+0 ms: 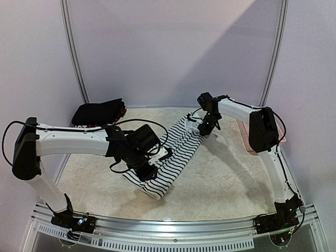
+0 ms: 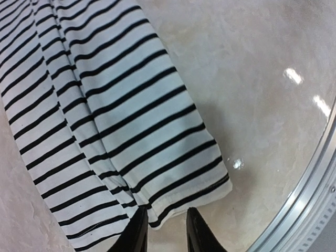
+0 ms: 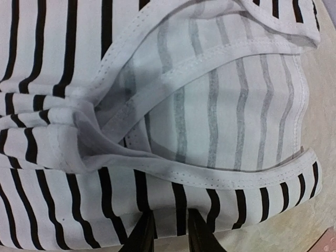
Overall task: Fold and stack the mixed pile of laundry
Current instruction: Rotate the rectangle-folded tank top at the center of the board.
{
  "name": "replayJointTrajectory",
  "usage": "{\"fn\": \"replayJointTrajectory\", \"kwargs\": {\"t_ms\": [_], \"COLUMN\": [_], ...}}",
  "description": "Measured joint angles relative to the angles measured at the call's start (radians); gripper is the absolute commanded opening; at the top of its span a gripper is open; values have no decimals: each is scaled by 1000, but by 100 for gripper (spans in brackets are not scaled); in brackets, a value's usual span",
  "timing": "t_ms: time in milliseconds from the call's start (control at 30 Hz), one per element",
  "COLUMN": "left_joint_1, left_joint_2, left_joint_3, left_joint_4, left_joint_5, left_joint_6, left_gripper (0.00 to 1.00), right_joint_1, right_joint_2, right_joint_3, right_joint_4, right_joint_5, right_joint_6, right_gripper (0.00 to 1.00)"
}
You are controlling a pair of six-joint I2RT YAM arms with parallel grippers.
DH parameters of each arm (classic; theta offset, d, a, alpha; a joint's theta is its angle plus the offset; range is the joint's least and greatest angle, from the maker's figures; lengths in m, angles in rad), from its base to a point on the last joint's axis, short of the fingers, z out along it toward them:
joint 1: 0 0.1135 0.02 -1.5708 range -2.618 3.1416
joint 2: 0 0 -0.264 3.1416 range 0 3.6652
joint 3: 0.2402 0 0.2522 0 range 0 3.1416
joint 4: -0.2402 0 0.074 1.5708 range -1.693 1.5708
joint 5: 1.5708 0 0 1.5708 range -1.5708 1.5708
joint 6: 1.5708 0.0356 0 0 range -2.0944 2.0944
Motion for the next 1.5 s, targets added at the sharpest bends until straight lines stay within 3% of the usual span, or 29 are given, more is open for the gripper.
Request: {"fn": "replayJointTrajectory", "kwargs": {"t_ms": [100, 200, 333, 467, 600, 767, 967, 1133, 1200, 1367, 1500], "left_joint_1": [-27, -57, -89, -106, -122, -135, -163, -215, -238, -290, -299], "left_joint_2": [10, 41, 94, 169, 244, 302, 346, 506, 596, 811, 785], "left_joint_3": [3, 6, 9, 44, 75, 124, 179, 400, 529, 879, 882], "left_joint_4": [-30, -39, -32, -32, -40, -51, -11, 41, 66, 96, 110], "left_joint_5": [-2, -1, 15, 36, 49, 71, 124, 189, 212, 265, 263], "left_joint_6": [42, 93, 159, 215, 250, 264, 225, 173, 154, 93, 78], "left_gripper": [29, 31, 32, 31, 21, 0, 0, 0, 3, 28, 34], "right_joint_1": [0, -4, -7, -8, -9, -18, -57, -122, -139, -150, -154], "right_joint_2": [16, -35, -261, -513, -701, -811, -881, -956, -982, -1019, -1032], "right_joint_3": [32, -43, -314, -454, -552, -671, -816, -898, -927, -983, -1000], "right_joint_4": [-5, -2, -5, -8, -1, 2, 3, 10, 12, 16, 18], "right_joint_5": [-1, -29, -86, -138, -171, -185, -183, -185, -184, -178, -182], "right_joint_6": [-17, -16, -5, 13, 26, 42, 48, 55, 57, 59, 57], "right_gripper": [32, 37, 40, 41, 42, 42, 42, 42, 42, 43, 44]}}
